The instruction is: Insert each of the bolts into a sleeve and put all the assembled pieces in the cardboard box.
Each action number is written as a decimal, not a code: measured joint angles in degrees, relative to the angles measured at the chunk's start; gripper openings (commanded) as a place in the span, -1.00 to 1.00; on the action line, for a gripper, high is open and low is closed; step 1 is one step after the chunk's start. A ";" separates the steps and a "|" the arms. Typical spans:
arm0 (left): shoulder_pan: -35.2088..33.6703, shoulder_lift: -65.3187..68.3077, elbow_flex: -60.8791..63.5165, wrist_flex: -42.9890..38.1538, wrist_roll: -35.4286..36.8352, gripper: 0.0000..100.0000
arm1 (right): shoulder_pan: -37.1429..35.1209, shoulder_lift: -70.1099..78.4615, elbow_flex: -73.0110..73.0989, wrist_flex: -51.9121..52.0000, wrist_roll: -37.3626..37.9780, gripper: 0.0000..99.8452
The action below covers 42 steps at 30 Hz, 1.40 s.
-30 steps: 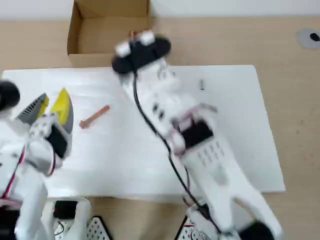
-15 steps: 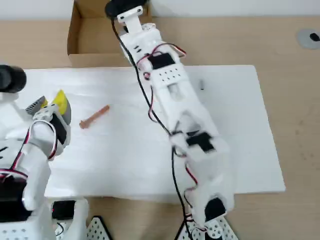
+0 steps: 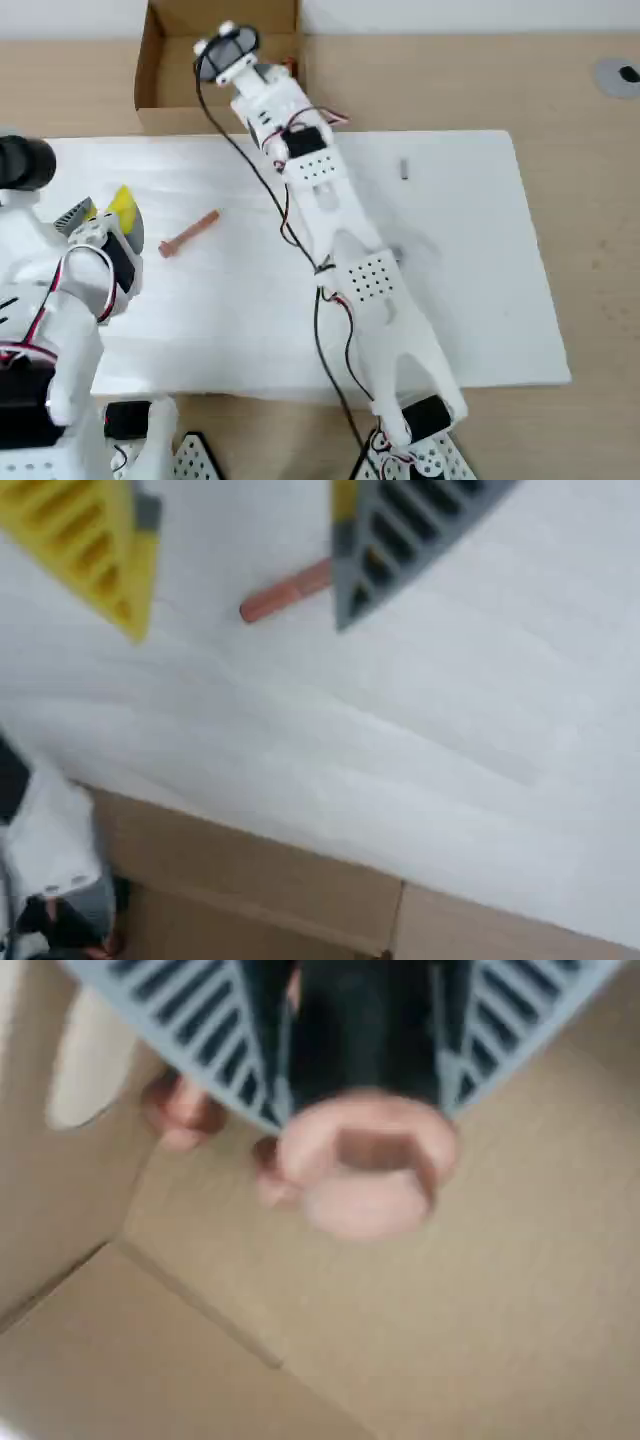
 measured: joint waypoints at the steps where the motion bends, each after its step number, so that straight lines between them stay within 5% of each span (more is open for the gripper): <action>1: 0.00 -0.44 0.00 0.00 0.00 -0.74 | 0.00 0.62 -1.14 0.79 0.97 -0.90; 7: 0.00 -0.53 0.00 0.00 0.26 -0.73 | 0.00 0.88 -3.69 8.00 1.93 -0.58; 14: 0.00 2.11 0.00 0.88 1.05 -0.73 | -0.09 -1.67 -4.75 15.47 1.93 -0.54; 20: 0.00 17.32 -2.55 6.95 -2.55 -0.73 | -0.09 -7.47 -6.59 26.55 2.20 -0.54; 29: 3.43 43.08 -22.51 20.40 -6.42 -0.73 | -0.09 -22.86 -8.09 46.95 2.20 -0.54; 32: 3.60 47.21 -26.46 21.63 1.41 -0.74 | -0.09 -28.04 -8.09 56.26 2.20 -0.54; 38: 6.77 50.99 -26.64 21.89 28.04 -0.74 | 3.78 -38.15 -8.18 67.43 2.20 -0.54; 42: 10.73 50.99 -21.89 21.89 34.20 -0.74 | 8.44 -42.64 -8.18 67.69 2.20 -0.54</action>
